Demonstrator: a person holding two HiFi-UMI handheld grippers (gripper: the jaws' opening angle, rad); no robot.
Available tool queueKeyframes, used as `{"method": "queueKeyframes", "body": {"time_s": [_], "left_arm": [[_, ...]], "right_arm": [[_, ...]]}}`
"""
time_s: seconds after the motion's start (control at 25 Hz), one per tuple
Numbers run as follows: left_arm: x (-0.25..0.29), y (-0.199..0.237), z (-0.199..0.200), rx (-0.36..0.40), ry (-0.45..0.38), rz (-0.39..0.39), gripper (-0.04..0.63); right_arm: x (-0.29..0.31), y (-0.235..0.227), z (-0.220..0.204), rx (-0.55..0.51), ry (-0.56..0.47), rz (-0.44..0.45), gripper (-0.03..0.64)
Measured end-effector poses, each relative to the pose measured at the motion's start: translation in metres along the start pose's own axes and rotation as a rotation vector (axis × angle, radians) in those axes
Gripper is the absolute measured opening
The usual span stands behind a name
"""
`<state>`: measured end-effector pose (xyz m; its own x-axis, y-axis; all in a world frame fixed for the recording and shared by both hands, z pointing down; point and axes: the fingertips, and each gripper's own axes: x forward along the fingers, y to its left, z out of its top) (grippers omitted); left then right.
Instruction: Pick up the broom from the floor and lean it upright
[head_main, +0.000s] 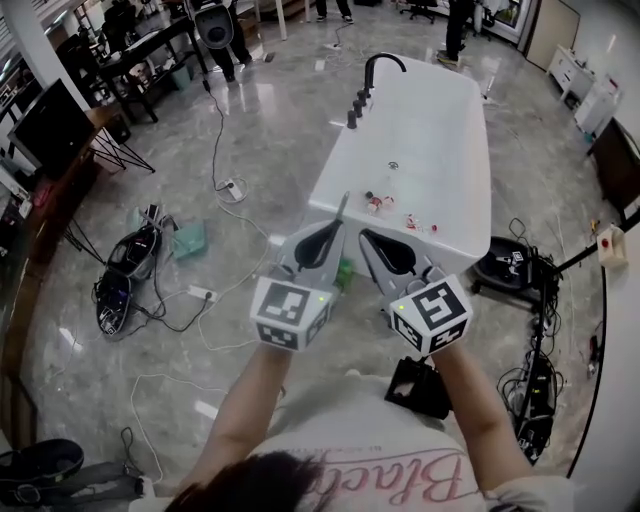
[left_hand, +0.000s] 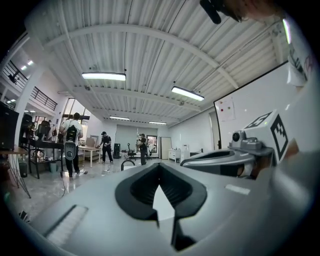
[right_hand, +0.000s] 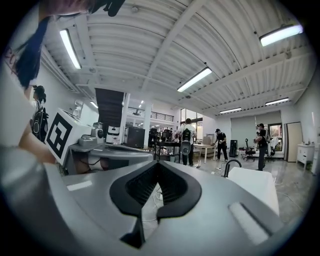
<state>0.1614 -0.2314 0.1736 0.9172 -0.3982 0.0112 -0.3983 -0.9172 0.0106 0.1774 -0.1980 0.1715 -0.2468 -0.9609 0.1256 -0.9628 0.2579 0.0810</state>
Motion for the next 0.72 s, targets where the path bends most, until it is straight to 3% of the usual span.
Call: {"method": "queueKeyframes", "body": {"time_s": [0.72], "left_arm": [[-0.004,-0.018,0.003,-0.002,0.012,-0.037,0.0]], "right_arm": [[-0.006,0.002,-0.001,0.016,0.018,-0.059,0.0]]}}
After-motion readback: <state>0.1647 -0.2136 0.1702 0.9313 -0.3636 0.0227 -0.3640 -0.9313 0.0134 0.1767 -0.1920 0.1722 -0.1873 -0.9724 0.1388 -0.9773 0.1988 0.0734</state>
